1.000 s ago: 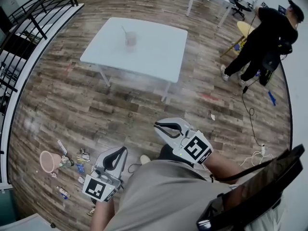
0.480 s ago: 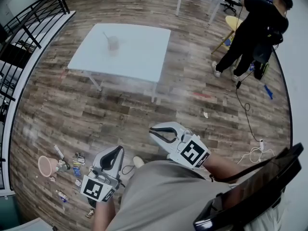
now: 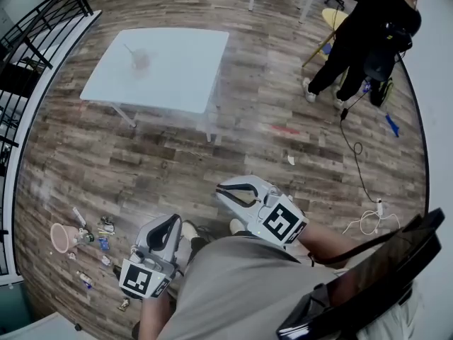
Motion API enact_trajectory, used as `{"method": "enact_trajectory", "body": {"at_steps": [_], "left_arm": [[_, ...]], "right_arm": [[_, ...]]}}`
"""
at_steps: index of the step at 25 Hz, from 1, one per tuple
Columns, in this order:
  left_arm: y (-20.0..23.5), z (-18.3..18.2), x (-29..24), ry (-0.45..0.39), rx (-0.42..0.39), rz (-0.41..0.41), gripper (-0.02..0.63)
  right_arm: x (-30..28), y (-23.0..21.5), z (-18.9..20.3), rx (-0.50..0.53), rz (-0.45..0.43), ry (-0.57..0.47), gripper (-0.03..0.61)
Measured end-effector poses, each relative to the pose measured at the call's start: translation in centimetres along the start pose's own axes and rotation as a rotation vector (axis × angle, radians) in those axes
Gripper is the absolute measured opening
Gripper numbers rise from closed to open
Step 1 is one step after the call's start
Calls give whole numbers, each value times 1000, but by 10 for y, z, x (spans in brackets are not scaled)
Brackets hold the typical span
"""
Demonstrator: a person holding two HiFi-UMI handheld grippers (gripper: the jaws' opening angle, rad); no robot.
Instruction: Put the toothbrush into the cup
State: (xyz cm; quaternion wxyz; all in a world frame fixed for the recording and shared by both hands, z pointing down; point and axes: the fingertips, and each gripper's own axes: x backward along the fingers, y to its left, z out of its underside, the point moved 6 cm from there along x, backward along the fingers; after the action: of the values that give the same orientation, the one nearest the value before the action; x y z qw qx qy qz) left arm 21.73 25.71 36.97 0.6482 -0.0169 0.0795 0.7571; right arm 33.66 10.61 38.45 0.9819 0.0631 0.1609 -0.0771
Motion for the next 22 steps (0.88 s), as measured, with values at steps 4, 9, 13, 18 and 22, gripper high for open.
{"method": "enact_trajectory", "body": {"at_steps": [4,9,13,18,22], "left_arm": [[-25,5,-17,26,9,-34,6],[-38,6,-34,57,23,-45,6],[-39,-1,-39,57,-1,-22,6],[-35,-12,-35,31,-34,1,6],[-26,-20,-26,19,-43,1,6]], "right_arm": [[21,-9,22,-3,-38,-4,23],[30,-25,34,-16,-53,-10,23],[35,-30,31,-10,-27,-19,23],[38,-25,21,2,-3,-30,23],[28,-20,9,14,-12,-36,23]]}}
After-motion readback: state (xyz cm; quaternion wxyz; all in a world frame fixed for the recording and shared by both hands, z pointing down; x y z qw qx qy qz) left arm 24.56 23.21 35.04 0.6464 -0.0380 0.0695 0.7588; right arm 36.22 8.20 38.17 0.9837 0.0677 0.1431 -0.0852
